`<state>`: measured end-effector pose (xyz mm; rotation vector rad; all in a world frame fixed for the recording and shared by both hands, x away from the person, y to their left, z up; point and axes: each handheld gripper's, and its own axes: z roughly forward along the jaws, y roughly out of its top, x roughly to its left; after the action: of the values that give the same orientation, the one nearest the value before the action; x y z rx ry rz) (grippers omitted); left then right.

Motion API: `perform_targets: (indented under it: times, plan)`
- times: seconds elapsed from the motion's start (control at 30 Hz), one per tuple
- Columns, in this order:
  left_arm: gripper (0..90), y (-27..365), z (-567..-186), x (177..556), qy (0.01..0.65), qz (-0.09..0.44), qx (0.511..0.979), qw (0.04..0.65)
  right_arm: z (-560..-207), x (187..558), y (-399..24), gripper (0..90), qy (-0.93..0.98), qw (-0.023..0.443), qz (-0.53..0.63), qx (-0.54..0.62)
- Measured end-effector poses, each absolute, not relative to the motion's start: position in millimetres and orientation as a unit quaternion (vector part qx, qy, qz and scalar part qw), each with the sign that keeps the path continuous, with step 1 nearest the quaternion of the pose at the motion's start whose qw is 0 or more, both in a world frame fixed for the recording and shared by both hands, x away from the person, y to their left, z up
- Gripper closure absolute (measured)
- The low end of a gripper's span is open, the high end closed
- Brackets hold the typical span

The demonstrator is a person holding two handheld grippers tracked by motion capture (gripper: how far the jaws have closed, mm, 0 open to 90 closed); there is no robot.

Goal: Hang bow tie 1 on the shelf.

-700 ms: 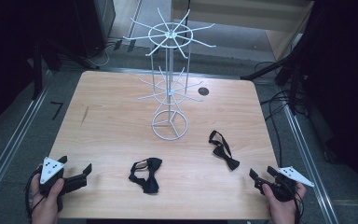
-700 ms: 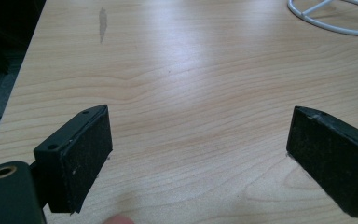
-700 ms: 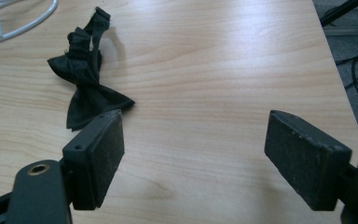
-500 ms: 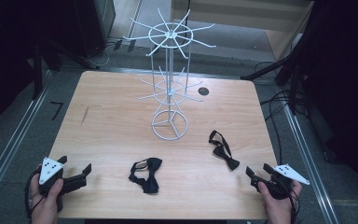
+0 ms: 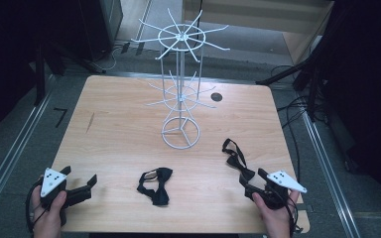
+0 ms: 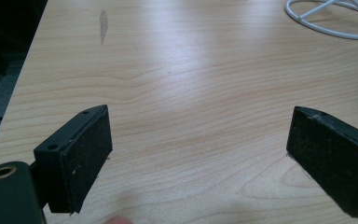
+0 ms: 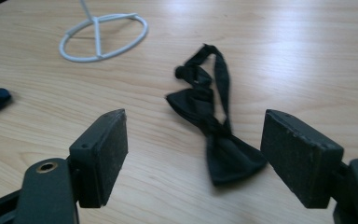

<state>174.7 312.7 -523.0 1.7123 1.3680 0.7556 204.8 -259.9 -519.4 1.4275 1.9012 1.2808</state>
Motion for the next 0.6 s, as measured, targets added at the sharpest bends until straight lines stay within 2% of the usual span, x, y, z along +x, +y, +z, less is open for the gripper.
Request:
perform_targets:
  times: [0.6]
  plan:
    - [7.1, 313, -523, 175, 0.54, 0.296, 0.678, 0.402, -510, 206, -213, 24.6, 0.708, 0.21, 0.47, 0.483]
